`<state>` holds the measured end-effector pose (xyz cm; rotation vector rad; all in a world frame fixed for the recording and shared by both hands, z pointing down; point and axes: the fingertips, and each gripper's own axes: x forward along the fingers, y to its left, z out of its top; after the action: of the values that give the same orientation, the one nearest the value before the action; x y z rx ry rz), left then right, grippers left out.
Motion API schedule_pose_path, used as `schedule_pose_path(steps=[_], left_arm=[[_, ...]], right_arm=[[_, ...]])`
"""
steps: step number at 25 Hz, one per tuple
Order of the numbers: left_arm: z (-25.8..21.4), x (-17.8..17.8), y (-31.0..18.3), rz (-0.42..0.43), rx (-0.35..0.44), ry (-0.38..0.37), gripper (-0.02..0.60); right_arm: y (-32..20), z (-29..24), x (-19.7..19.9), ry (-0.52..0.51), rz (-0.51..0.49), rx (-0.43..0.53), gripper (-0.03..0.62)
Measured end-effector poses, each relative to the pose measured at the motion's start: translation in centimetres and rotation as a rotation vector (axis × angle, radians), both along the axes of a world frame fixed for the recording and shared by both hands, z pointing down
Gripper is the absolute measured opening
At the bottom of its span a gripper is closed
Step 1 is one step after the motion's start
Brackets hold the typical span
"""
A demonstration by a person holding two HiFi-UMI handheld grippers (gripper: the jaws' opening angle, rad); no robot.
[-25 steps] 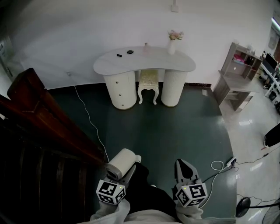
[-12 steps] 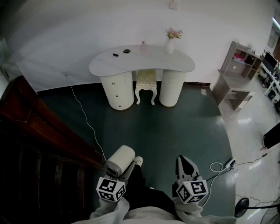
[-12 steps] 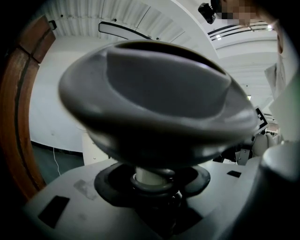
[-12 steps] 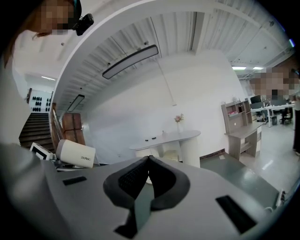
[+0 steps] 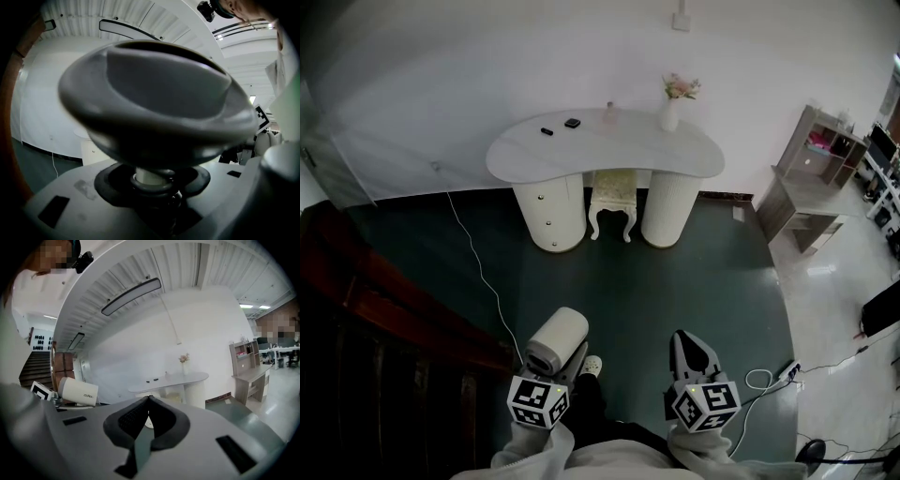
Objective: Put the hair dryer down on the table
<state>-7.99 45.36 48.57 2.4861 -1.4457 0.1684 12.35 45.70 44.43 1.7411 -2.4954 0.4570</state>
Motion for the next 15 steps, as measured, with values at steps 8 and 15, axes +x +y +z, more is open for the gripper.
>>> schedule_pose_path(steps=[8,15], left_arm=[[-1.7,-2.3,-7.5,-0.013,0.030,-0.005,0.222],[-3.6,-5.1,-14.1,-0.010,0.079,0.007,0.222]], right_arm=[[-7.4,-1.4,-0.3,0.026,0.038,0.017,0.049],[-13.4,-2.8,-2.0,0.041,0.072,0.044,0.049]])
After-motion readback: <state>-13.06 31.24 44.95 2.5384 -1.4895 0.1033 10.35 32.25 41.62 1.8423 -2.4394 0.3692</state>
